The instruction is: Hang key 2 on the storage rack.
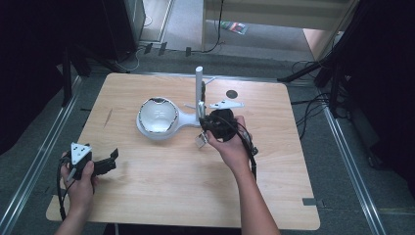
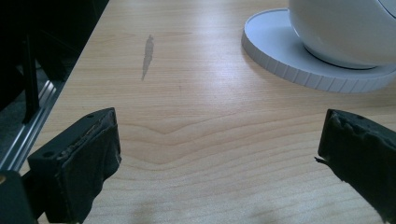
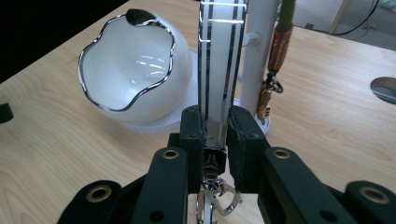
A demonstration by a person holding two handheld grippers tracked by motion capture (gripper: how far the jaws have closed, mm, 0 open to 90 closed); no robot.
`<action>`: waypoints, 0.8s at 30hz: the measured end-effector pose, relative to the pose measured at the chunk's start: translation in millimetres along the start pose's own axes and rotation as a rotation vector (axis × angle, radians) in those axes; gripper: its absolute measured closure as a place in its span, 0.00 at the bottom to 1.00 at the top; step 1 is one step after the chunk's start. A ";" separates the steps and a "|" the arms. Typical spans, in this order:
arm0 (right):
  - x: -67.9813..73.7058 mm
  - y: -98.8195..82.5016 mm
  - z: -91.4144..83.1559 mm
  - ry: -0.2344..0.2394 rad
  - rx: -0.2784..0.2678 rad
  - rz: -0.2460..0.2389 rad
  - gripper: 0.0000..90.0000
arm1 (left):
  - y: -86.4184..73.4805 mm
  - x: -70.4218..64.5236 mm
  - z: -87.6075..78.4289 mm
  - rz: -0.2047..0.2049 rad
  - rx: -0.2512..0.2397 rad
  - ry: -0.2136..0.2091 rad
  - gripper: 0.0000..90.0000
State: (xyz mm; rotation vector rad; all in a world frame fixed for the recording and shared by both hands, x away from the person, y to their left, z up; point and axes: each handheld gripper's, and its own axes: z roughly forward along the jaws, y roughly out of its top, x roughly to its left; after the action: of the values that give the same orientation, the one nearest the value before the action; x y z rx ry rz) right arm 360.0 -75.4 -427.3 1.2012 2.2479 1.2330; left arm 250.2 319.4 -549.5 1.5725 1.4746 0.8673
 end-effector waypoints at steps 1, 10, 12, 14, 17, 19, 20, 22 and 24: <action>-1.0 0.6 -0.5 -0.007 -0.005 0.004 0.87 | 0.0 0.0 0.0 0.001 0.000 0.000 0.00; -5.0 2.5 -1.9 -0.047 -0.016 0.029 0.87 | 0.0 0.0 0.0 0.001 0.001 0.000 0.00; -5.6 3.0 -1.8 -0.064 -0.015 0.039 0.87 | 0.0 -0.1 0.0 0.001 0.001 0.001 0.00; -6.4 3.1 -1.0 -0.071 -0.012 0.043 0.87 | 0.0 -0.2 0.0 0.000 0.001 0.001 0.00; -6.0 2.8 -0.5 -0.035 -0.012 0.038 0.87 | 0.1 0.3 -0.1 0.000 0.003 -0.003 0.00; -4.5 2.8 0.2 -0.007 -0.012 0.033 0.87 | 0.2 0.2 -0.2 0.001 0.004 -0.002 0.00; -4.0 2.9 1.0 -0.001 -0.008 0.031 0.87 | 0.1 0.1 -0.1 0.000 0.002 -0.001 0.00; -3.7 3.0 3.3 0.011 -0.006 0.031 0.87 | 0.0 0.2 0.0 -0.001 -0.001 -0.002 0.00; -4.6 3.1 5.4 0.029 -0.004 0.037 0.87 | 0.0 0.3 0.0 -0.001 -0.001 -0.002 0.00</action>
State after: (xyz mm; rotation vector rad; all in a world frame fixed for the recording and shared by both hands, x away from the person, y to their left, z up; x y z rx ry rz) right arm 367.6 -75.2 -428.5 1.2368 2.2518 1.2763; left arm 250.2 319.7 -549.5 1.5709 1.4732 0.8651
